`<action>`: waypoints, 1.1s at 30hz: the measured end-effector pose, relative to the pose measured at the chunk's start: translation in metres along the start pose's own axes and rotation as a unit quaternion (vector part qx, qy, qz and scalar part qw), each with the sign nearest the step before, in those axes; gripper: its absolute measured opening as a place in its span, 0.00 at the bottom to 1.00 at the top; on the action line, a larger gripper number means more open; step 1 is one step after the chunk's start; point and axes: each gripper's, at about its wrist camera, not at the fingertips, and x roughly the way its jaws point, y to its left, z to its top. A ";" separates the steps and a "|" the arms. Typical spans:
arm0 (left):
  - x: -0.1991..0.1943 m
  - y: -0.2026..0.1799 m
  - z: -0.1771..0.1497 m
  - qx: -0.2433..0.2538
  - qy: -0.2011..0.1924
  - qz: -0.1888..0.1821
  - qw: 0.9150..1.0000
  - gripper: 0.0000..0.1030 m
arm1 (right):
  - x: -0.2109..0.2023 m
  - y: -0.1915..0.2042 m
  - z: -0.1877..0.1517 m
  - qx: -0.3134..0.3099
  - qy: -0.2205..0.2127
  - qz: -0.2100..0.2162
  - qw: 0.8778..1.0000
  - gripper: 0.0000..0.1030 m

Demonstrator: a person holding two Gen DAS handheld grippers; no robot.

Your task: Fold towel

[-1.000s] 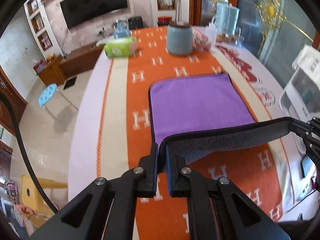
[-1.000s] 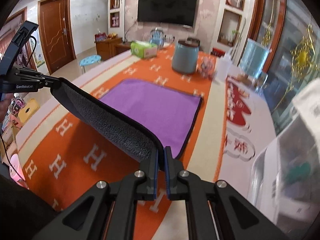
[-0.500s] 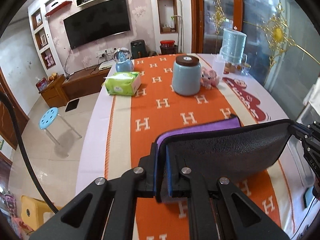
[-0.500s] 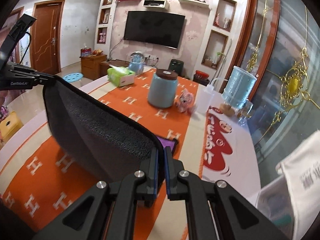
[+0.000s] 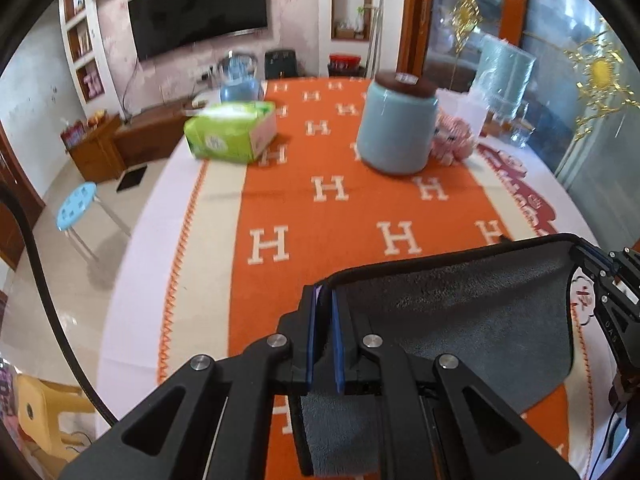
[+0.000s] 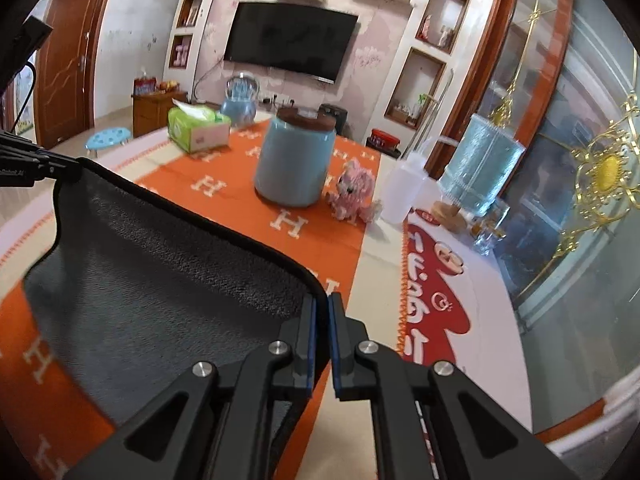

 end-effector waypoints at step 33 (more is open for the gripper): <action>-0.065 0.027 -0.060 -0.107 0.009 0.025 0.994 0.56 | -0.056 0.007 -0.027 0.016 0.026 -0.013 0.999 0.44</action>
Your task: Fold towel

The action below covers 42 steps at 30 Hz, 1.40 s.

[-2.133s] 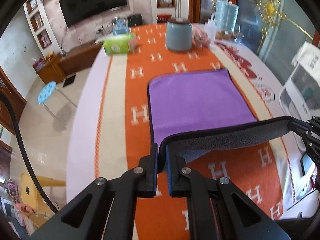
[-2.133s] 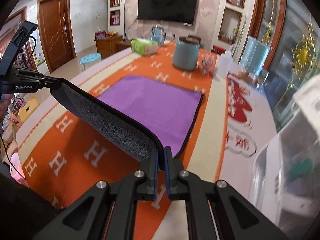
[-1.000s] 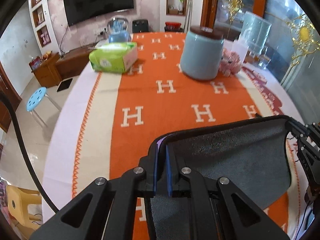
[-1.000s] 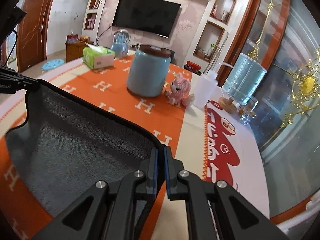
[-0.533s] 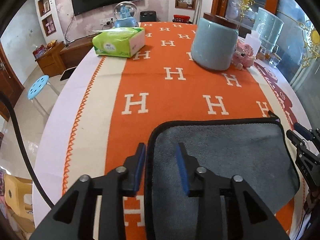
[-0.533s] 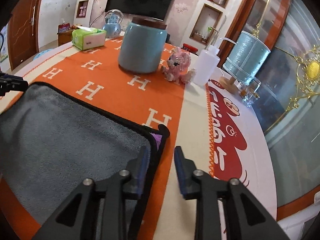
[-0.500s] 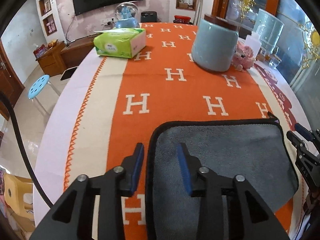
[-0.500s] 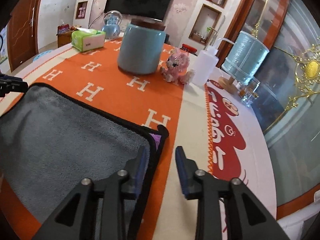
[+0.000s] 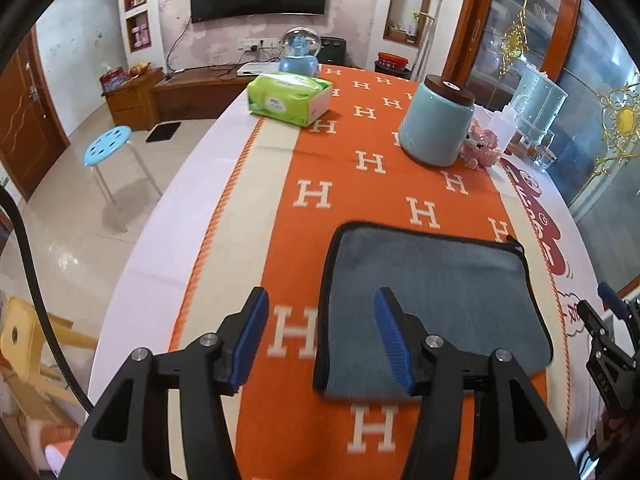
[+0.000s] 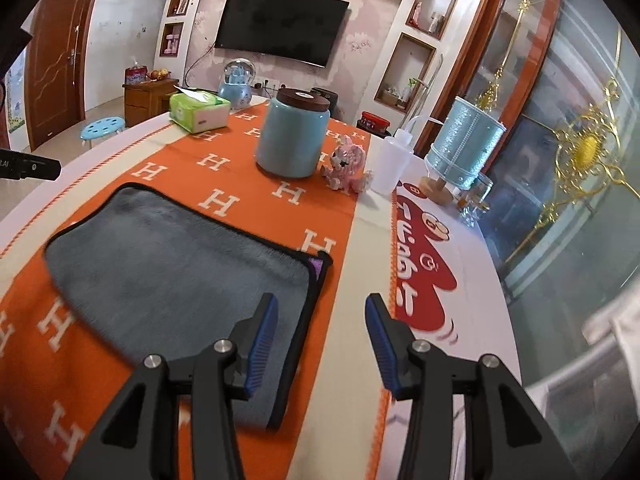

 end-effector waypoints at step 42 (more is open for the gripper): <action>-0.212 -0.053 -0.151 0.008 0.002 0.000 1.000 0.96 | -0.220 0.025 -0.096 0.171 0.133 0.146 0.965 0.94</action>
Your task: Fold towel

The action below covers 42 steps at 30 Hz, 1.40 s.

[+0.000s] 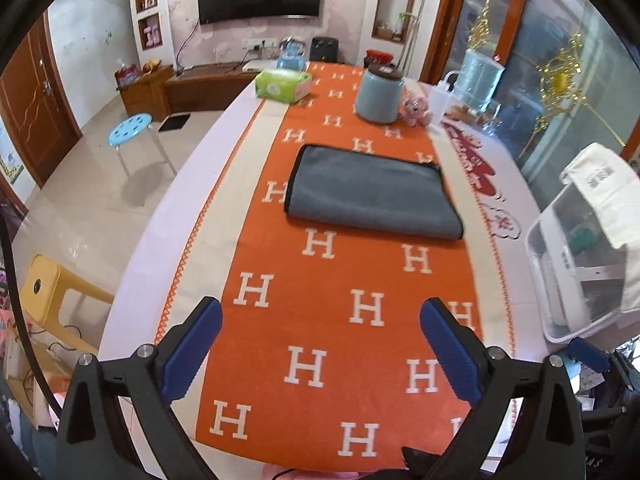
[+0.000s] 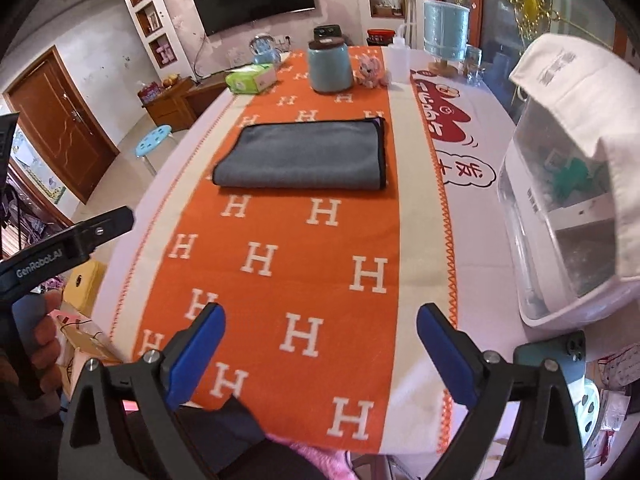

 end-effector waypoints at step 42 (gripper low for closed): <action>-0.051 -0.023 -0.026 0.043 -0.068 0.047 0.996 0.99 | -0.039 0.021 -0.013 0.011 -0.057 -0.032 0.998 1.00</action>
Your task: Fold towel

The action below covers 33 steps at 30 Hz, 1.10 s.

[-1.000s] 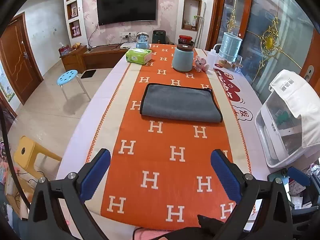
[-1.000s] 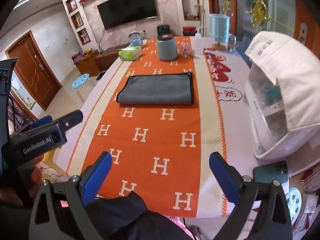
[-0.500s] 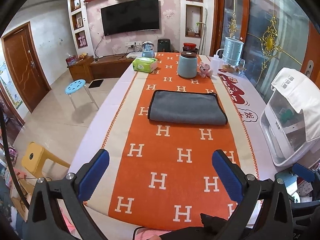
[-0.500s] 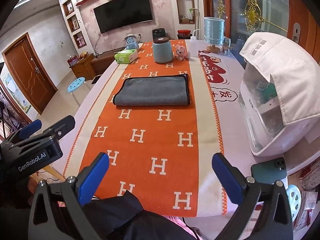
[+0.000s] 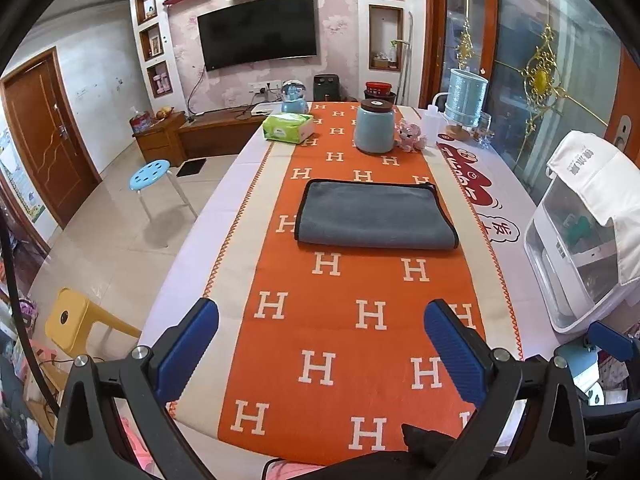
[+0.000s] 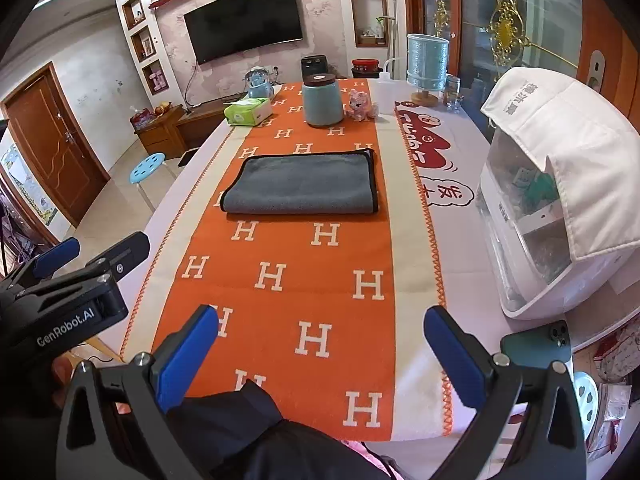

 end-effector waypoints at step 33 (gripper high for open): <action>0.020 -0.015 0.012 0.022 0.013 0.005 1.000 0.99 | 0.026 -0.007 0.010 0.010 0.029 0.009 0.999 1.00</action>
